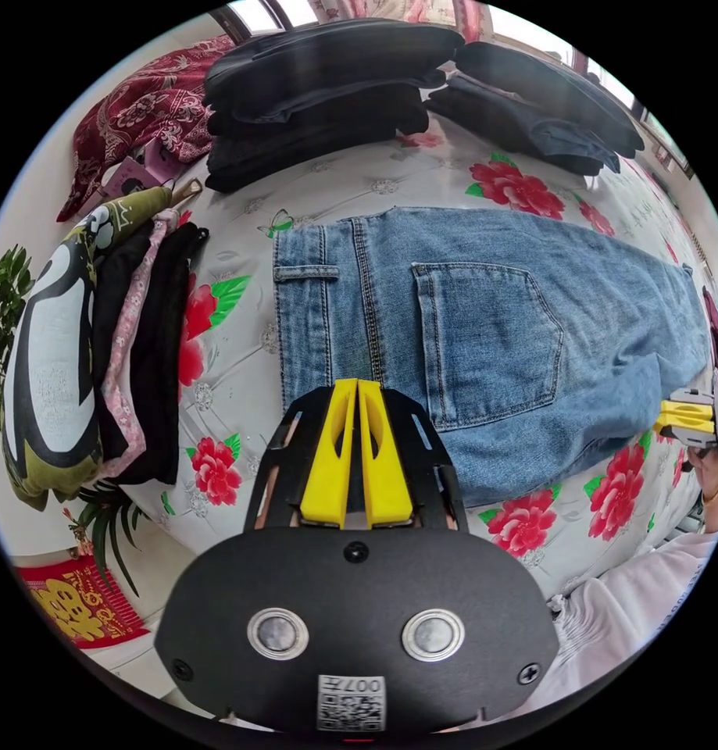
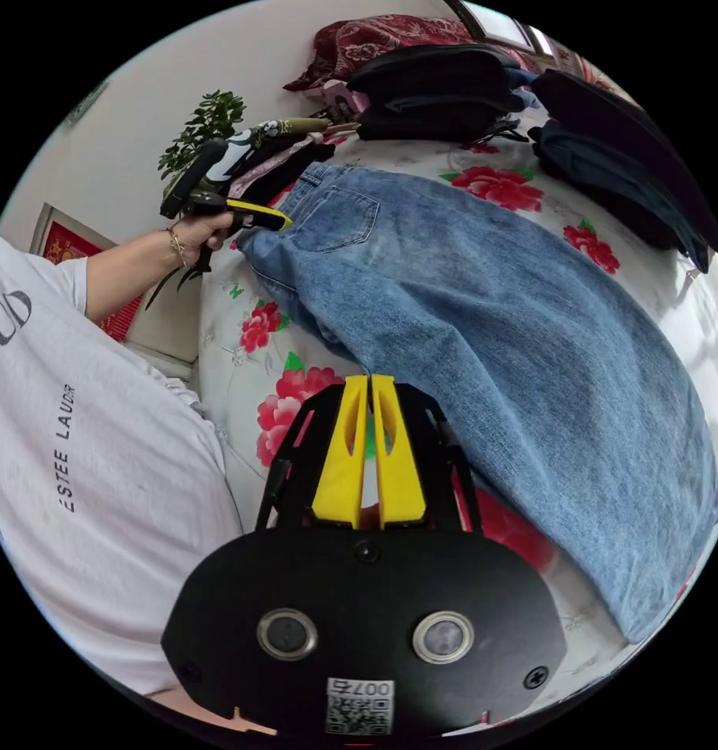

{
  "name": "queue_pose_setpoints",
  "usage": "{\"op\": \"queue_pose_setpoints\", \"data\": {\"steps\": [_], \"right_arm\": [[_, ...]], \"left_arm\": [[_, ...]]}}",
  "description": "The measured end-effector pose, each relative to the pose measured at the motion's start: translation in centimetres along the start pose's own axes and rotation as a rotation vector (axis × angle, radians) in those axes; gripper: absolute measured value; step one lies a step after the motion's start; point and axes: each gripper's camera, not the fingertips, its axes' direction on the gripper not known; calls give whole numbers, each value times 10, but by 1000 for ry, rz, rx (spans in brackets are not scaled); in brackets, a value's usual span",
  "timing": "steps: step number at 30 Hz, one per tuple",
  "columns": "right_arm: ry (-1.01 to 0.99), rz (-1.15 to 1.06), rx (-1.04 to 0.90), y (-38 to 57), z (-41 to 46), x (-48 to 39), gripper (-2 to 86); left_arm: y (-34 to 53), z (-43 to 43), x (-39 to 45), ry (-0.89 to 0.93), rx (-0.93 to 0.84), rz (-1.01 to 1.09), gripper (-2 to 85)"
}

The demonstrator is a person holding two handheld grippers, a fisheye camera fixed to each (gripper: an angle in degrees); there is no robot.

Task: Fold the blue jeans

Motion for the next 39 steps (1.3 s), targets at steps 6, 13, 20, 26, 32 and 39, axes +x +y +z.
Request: {"op": "queue_pose_setpoints", "data": {"steps": [6,13,20,26,32,39], "right_arm": [[-60,54,67,10,-13,10,25],[-157,176,158,-13,-20,49,30],[-120,174,177,-37,-20,61,8],[-165,214,236,-7,-36,57,21],[-234,225,180,-17,3,60,31],[-269,117,202,-26,3,45,8]], "left_arm": [[3,5,-6,-17,0,-3,-7],[14,-59,25,112,260,236,49],[6,-53,137,281,261,696,56],[-24,-6,135,367,89,591,-7],[-25,-1,125,454,83,533,-8],[-8,-16,101,350,154,486,2]]}}
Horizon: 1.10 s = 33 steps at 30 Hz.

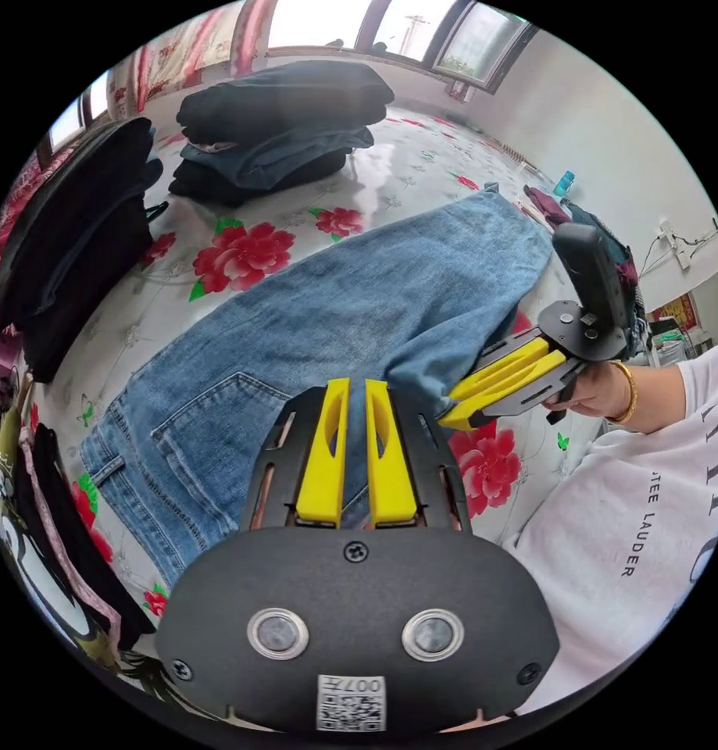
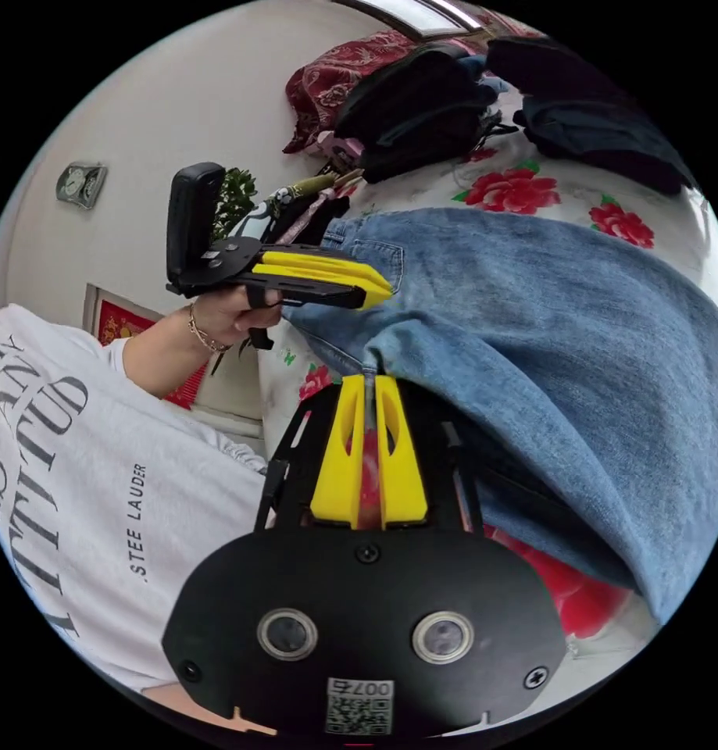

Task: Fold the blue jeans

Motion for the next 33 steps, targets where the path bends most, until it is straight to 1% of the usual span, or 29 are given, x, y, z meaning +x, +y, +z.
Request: {"op": "queue_pose_setpoints", "data": {"steps": [2,4,6,7,9,10,11,13,14,17,18,20,21,22,23,24,25,26,27,28,29,30,31,33], "right_arm": [[70,-97,31,24,-4,-29,4],[110,-85,-28,40,10,-34,3],[130,-44,-56,51,23,-31,2],[117,-41,-48,52,25,-30,1],[103,-50,-64,48,26,-31,0],[120,-87,-75,48,28,-37,0],[167,-152,-100,51,35,-47,0],[236,-208,-132,60,50,-56,0],[258,-219,-134,64,56,-60,1],[272,-259,-179,64,62,-70,4],[268,-270,-193,65,62,-71,4],[204,-263,-224,67,58,-71,3],[161,-265,-259,68,57,-70,2],[77,-241,-325,70,57,-66,2],[56,-193,-343,74,52,-62,1],[62,-174,-318,76,45,-59,0],[97,-122,-233,81,27,-52,0],[144,-51,-147,84,6,-41,-1],[174,-15,-112,86,-5,-35,0],[264,61,-38,89,-28,-21,0],[362,137,47,95,-52,-6,2],[406,175,90,98,-63,1,2],[480,256,164,105,-86,17,5],[551,363,220,116,-111,40,10]], "left_arm": [[16,-4,-11,-106,-20,-35,-4],[40,9,-30,-275,-135,-103,-8],[59,26,-46,-364,-256,-173,-9],[71,35,-53,-371,-283,-189,-9],[84,33,-53,-354,-202,-183,-9],[87,34,-54,-356,-203,-197,-9],[87,35,-55,-357,-208,-217,-10],[90,38,-56,-345,-184,-303,-10],[91,39,-54,-353,-180,-303,-10],[93,49,-38,-436,-188,-206,-10],[93,52,-35,-446,-196,-195,-10],[94,50,-38,-425,-192,-254,-10],[94,43,-36,-426,-149,-291,-10],[92,30,-22,-411,-45,-246,-10],[91,24,-12,-397,10,-206,-10],[87,14,12,-362,94,-114,-10],[81,10,38,-312,151,-15,-10],[79,9,51,-282,174,33,-10],[75,12,76,-210,204,116,-10],[72,20,100,-138,208,190,-9],[71,26,111,-115,201,229,-9],[70,44,132,-100,159,302,-9],[70,68,146,-94,74,352,-9],[75,102,158,-127,-29,360,-9]]}}
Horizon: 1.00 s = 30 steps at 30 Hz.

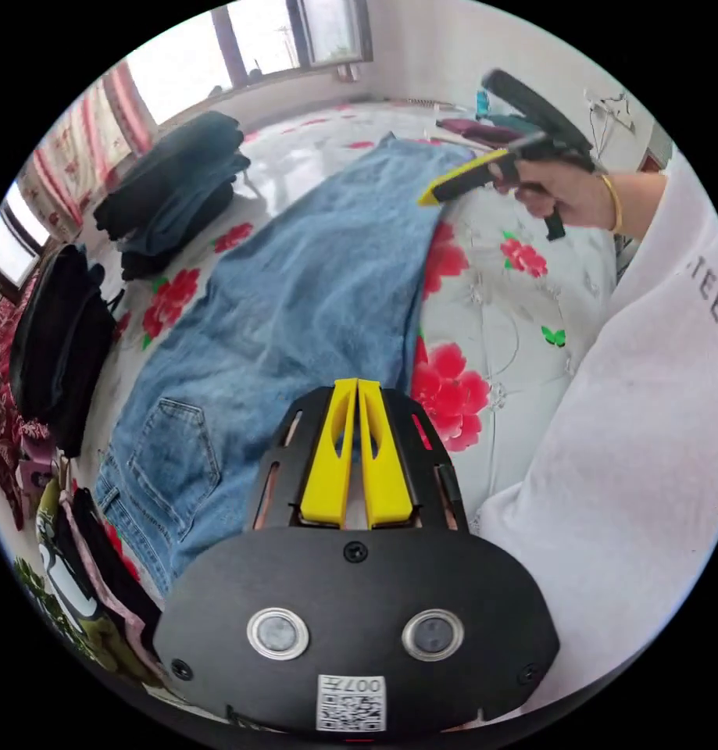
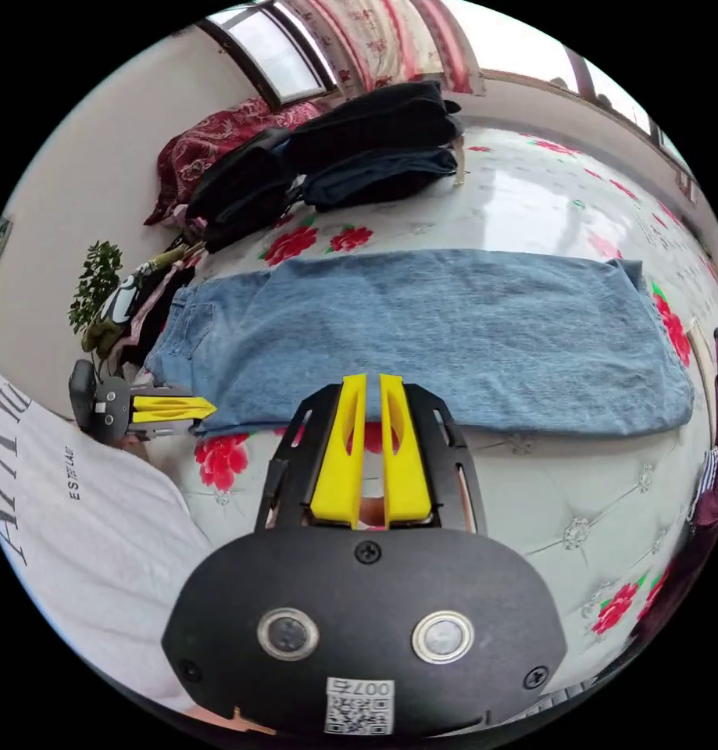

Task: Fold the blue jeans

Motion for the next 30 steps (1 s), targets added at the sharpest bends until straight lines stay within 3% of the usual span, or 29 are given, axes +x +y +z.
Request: {"op": "queue_pose_setpoints", "data": {"steps": [1,5,9,12,16,18,19,23,25,30], "right_arm": [[28,64,-3,-1,-4,21,15],[128,268,159,3,-51,91,32],[243,512,297,10,-96,164,46],[312,770,307,26,-114,229,60],[166,1015,268,63,-107,297,58],[71,992,268,69,-104,306,44],[67,948,283,69,-112,305,33],[244,623,475,64,-174,260,15],[335,574,490,71,-176,253,18],[124,875,298,116,-133,324,62]], "left_arm": [[6,-4,5,-3,75,27,-10],[2,-11,-13,92,-5,-12,-10],[17,-43,-60,133,117,-308,-10],[35,-52,-93,43,124,-555,-10],[65,-36,-126,-15,20,-865,-10],[72,-17,-130,-8,-92,-926,-10],[76,-15,-128,-20,-62,-937,-10],[76,-16,-123,-44,-49,-958,-10],[72,-16,-118,-81,-60,-956,-10],[73,-17,-112,-149,-73,-929,-9]]}}
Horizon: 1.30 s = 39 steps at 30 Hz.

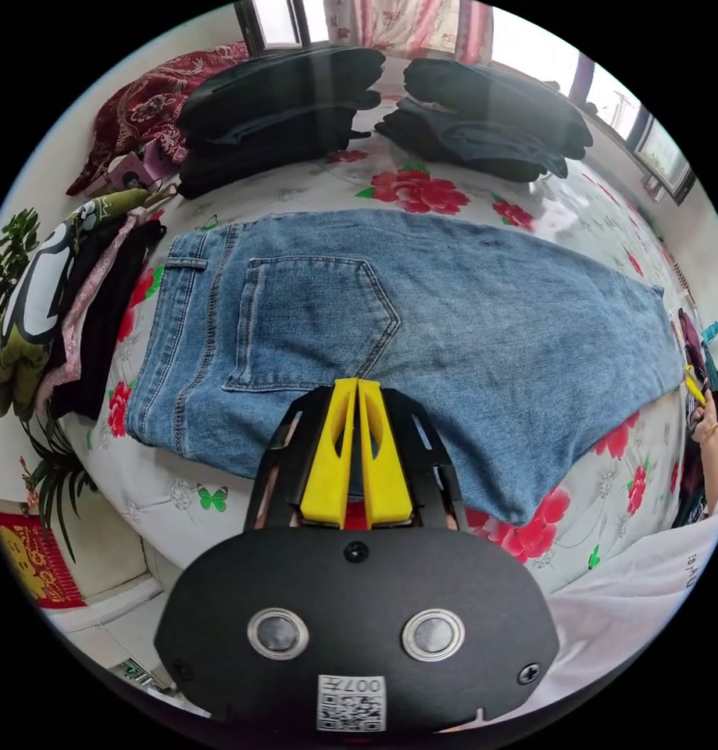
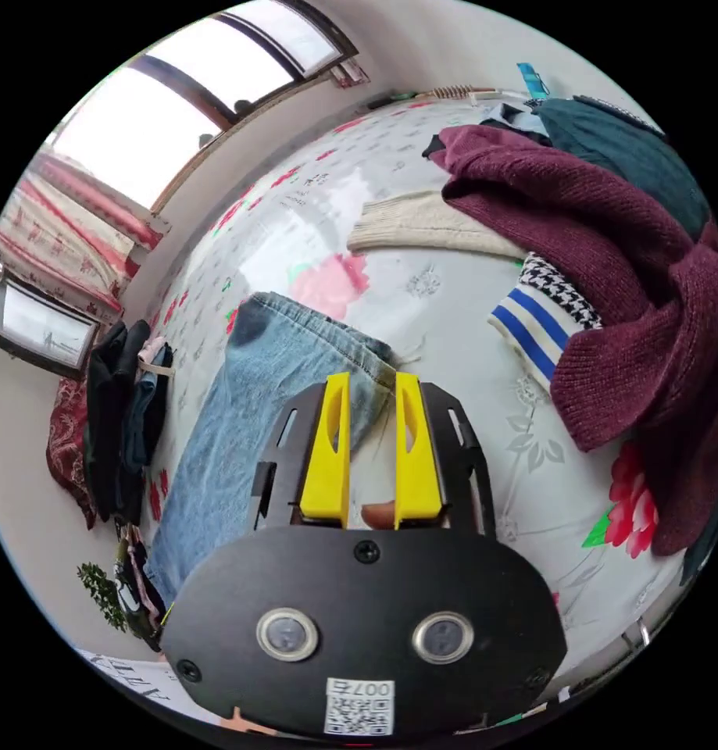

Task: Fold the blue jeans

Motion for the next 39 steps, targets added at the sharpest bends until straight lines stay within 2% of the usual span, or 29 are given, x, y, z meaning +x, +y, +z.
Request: {"op": "queue_pose_setpoints", "data": {"steps": [3,5,7,12,15,18,21,23,24,26,29,33,35,36,37,39], "right_arm": [[-232,100,84,24,-21,35,88],[-437,158,103,51,-24,55,95],[-536,202,76,67,-15,63,97],[-607,266,171,79,1,53,92],[-646,343,149,67,24,41,68],[-742,472,104,55,38,31,38],[-609,143,88,30,5,-46,13],[-490,-313,50,30,-28,-147,5],[-462,-437,33,36,-34,-175,4],[-371,-890,-40,82,-49,-274,1],[-326,-1257,-133,166,-41,-354,0],[-291,-1485,-364,276,24,-400,0],[-155,-1606,-684,346,92,-407,0],[-86,-1619,-731,359,106,-406,0],[-89,-1660,-616,369,102,-407,-1],[-87,-1667,-628,369,94,-416,-1]], "left_arm": [[0,-7,-11,12,-28,-46,-9],[5,-16,-23,68,4,-102,-8],[15,-26,-44,158,49,-190,-4],[42,-36,-102,310,107,-436,54],[66,-40,-145,386,149,-613,88],[89,-42,-185,381,183,-749,103],[110,-37,-222,415,224,-882,116],[118,-30,-241,455,261,-951,127],[122,-23,-253,488,281,-978,134],[124,-10,-270,520,276,-1011,145],[125,7,-289,552,283,-1040,151],[117,23,-303,576,294,-1048,135],[117,28,-309,553,278,-1079,115],[119,31,-314,551,264,-1107,104],[121,34,-320,578,268,-1120,97],[123,40,-328,616,270,-1116,85]]}}
